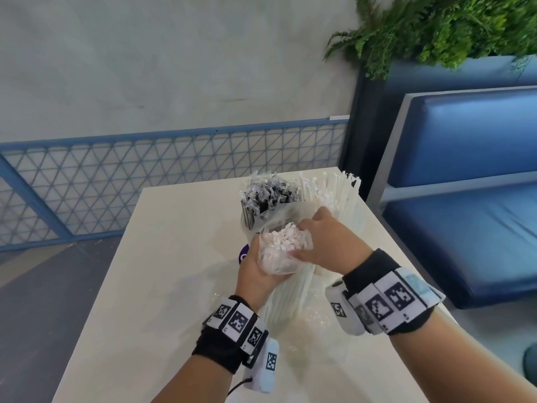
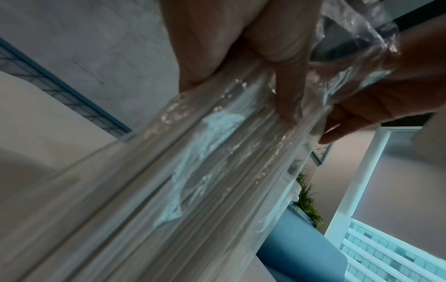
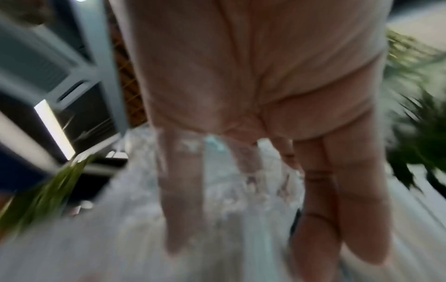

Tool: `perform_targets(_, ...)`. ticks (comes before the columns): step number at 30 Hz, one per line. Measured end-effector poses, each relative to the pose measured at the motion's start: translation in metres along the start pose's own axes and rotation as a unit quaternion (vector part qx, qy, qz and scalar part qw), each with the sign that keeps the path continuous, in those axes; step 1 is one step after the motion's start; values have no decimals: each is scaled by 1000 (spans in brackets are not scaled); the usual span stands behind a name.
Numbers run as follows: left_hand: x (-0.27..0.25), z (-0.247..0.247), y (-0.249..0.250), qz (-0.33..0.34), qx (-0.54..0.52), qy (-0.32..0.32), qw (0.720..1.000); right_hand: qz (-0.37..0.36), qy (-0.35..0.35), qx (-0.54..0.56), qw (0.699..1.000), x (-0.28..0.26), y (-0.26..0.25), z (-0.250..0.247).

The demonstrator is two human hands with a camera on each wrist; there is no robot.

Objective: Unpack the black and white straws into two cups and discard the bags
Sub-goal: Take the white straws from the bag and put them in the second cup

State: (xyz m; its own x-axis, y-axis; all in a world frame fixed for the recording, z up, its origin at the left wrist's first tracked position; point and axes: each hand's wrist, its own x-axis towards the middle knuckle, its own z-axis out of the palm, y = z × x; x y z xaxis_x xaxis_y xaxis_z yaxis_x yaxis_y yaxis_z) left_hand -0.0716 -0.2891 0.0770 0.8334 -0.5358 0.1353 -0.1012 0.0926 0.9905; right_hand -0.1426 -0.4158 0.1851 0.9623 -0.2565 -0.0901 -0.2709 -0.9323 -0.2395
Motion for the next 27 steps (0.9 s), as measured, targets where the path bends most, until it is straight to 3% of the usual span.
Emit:
perform_targets(3, 1, -3, -1, 10, 4, -9, 1000, -20, -35, 72, 997, 0, 8, 1)
perform_targets(8, 1, -8, -3, 6, -10, -6, 1000, -3, 21, 188, 982, 3, 20, 14)
perform_targets(13, 2, -10, -4, 4, -23, -3, 1000, -65, 37, 135, 988, 4, 20, 18)
perform_targets(16, 4, -12, -3, 4, -33, -13, 999, -109, 100, 184, 972, 8, 21, 30)
perform_targets(21, 6, -17, -1, -4, -37, -34, 999, -81, 68, 320, 941, 15, 22, 49)
perform_targets(27, 7, -17, -2, -17, -38, -13, 999, -107, 143, 370, 912, 24, 15, 65)
